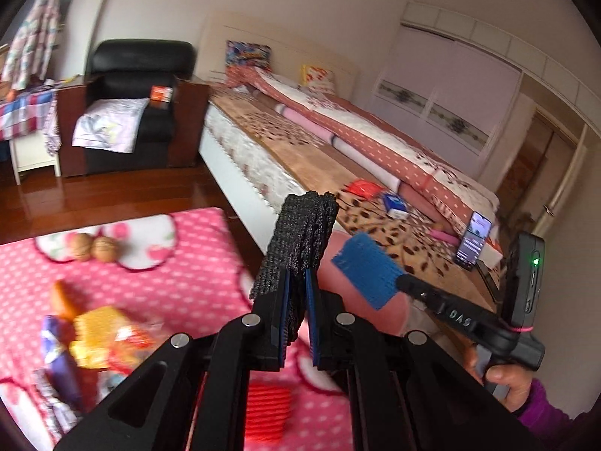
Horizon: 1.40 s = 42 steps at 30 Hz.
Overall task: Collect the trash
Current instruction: 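Carry the black scrubber and blue sponge into the pink bucket with both tools, then open both tools over the pink bucket to drop the items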
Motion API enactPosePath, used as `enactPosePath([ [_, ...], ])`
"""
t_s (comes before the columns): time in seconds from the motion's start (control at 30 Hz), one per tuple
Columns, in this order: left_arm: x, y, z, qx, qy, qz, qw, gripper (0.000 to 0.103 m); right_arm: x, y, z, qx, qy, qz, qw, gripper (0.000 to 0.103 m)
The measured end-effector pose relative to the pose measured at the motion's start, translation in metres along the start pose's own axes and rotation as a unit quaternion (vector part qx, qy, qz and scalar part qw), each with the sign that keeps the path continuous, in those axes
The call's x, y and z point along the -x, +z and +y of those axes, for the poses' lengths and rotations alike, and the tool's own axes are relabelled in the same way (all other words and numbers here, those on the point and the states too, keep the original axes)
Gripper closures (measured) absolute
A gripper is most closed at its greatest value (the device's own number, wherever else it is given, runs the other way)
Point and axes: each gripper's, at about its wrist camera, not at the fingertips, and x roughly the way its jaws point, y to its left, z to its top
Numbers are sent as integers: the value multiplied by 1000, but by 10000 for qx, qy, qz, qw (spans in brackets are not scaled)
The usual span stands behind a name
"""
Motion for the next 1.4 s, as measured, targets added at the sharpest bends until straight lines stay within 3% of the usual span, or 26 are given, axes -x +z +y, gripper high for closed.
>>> enactPosePath([
  [0.23,-54,-2,-28,-53,-258,516,9983,95,-9,-8,-18,-78,-83,215,9997,96],
  [0.5,-98,-10,-42,-140,-205,865,9959,95,-15,-12,-23,74,-159,296,9994,96],
  [0.6,-101,-12,-42,-76,-147,906,9957,94,-17,-11,-27,54,-176,321,9993,96],
  [0.73,-100,-13,-40,-63,-106,887,9960,81,-20,-11,-33,-90,-150,380,9991,94],
  [0.83,-97,-12,-41,-63,-76,850,9963,72,-20,-11,-36,-156,-149,381,9990,79],
  [1.13,-78,-13,-34,-32,90,697,9975,69,-12,-12,-22,-36,-97,278,9996,76],
  [1.4,-40,-20,-15,-55,548,422,9976,69,-6,-26,12,41,293,349,9990,76],
])
